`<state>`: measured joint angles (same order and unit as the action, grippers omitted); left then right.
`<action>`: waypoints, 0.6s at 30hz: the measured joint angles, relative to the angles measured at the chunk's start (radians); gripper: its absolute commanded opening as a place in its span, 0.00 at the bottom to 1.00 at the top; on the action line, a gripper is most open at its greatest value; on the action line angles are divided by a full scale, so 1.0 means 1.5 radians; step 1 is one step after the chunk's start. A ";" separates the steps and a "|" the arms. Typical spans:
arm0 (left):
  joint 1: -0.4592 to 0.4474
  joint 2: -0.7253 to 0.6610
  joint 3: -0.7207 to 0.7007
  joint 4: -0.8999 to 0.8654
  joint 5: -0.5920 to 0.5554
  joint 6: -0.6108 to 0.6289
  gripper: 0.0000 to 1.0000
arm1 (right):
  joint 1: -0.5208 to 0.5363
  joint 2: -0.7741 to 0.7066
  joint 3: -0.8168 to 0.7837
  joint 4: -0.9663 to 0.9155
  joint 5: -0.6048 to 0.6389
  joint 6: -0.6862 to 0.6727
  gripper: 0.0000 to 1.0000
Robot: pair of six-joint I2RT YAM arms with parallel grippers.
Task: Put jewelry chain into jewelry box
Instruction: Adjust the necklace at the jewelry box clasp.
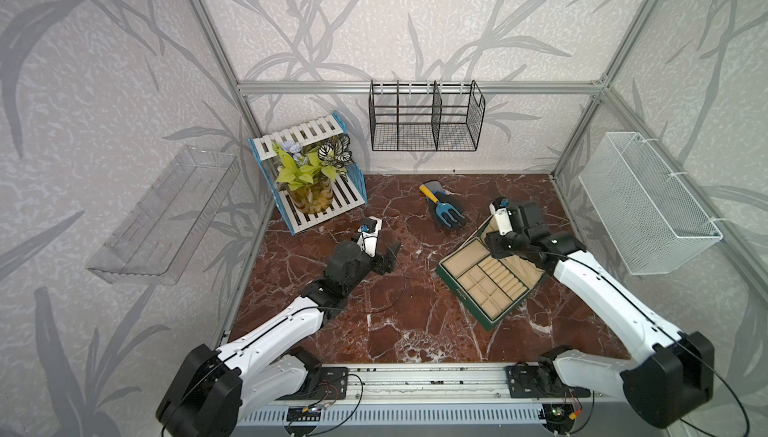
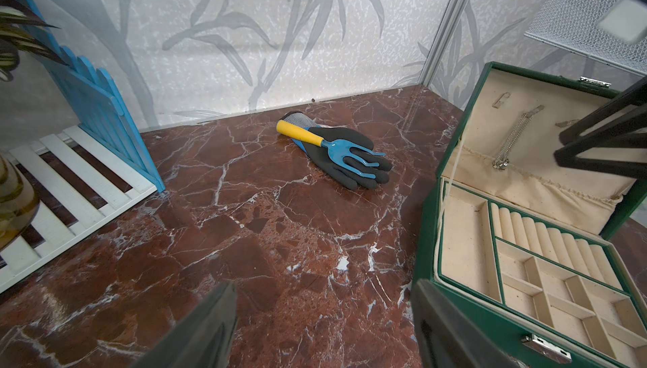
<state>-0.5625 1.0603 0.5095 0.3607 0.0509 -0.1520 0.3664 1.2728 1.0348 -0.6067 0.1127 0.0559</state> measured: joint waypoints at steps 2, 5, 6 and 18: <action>0.001 0.000 0.000 0.000 0.005 -0.001 0.82 | 0.011 0.038 0.013 -0.012 0.038 -0.025 0.44; 0.001 0.000 0.000 0.000 0.019 -0.001 0.82 | 0.027 0.085 0.035 -0.020 0.089 -0.054 0.44; 0.001 0.000 0.000 0.000 0.027 0.000 0.82 | 0.035 0.105 0.047 -0.023 0.114 -0.064 0.44; 0.001 0.000 0.000 0.001 0.059 0.002 0.82 | 0.052 0.223 0.087 -0.038 0.271 -0.109 0.42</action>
<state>-0.5606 1.0603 0.5095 0.3614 0.1398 -0.1490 0.4450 1.6066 1.1652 -0.6632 0.5190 -0.1081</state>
